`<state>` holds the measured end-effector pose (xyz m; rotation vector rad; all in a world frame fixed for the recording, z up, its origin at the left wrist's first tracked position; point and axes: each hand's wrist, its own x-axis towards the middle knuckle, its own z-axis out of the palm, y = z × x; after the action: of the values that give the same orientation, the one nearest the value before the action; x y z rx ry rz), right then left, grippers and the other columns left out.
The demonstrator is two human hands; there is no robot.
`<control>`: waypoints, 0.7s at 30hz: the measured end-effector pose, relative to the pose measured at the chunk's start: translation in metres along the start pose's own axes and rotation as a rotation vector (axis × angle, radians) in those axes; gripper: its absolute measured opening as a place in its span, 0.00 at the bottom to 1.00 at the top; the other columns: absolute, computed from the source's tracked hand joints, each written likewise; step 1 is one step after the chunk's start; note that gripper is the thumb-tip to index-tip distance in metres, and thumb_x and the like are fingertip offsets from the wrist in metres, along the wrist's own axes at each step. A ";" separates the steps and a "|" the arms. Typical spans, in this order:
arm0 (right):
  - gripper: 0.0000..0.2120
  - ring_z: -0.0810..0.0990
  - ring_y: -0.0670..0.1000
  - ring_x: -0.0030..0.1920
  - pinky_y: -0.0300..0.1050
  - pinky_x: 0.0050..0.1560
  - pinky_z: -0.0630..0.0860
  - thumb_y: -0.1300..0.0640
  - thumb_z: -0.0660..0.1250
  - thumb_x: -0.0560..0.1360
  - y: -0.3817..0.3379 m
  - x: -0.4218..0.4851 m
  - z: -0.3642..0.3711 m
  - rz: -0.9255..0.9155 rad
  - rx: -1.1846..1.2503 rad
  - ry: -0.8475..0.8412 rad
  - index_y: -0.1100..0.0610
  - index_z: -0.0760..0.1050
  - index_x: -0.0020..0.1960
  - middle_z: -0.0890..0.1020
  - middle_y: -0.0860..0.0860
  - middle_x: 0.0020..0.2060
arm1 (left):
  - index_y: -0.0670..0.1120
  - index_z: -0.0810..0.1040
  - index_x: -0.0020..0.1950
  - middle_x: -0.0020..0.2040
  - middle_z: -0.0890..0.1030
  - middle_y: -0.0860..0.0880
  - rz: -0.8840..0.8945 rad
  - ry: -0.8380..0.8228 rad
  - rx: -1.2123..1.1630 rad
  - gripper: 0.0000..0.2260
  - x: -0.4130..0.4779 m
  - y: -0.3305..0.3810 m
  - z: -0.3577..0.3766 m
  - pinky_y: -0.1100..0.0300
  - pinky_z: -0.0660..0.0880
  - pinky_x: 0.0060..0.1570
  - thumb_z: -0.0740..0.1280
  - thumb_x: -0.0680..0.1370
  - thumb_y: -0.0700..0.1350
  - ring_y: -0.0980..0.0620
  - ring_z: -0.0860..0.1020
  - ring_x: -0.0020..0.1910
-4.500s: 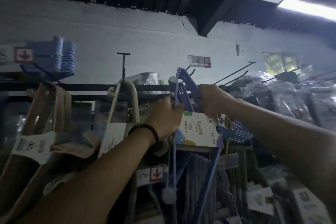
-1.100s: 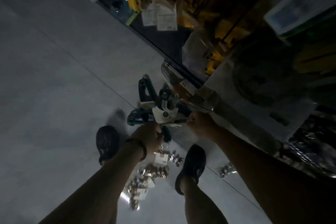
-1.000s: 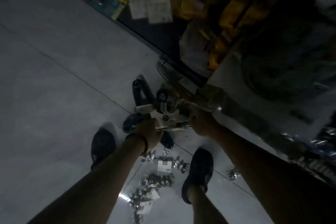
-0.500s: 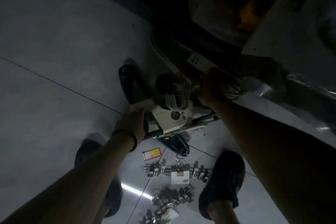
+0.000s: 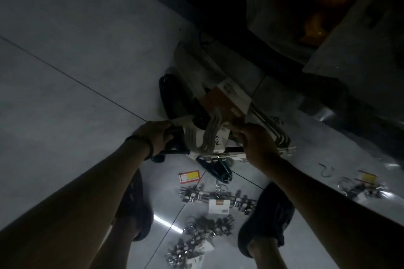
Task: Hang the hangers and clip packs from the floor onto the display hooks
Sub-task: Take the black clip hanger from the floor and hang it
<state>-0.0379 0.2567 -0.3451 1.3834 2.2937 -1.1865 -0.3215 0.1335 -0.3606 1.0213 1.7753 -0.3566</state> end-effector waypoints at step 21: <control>0.60 0.83 0.59 0.62 0.60 0.59 0.80 0.19 0.68 0.60 0.002 0.046 0.055 -0.105 -0.380 -0.149 0.53 0.55 0.79 0.80 0.54 0.66 | 0.55 0.71 0.78 0.77 0.73 0.43 -0.316 0.224 -2.292 0.40 -0.064 0.091 0.125 0.39 0.73 0.71 0.67 0.71 0.75 0.40 0.77 0.70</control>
<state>-0.0722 0.2470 -0.4068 1.0152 2.3509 -0.7908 -0.1651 0.0764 -0.3409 -0.8919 1.2667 1.4062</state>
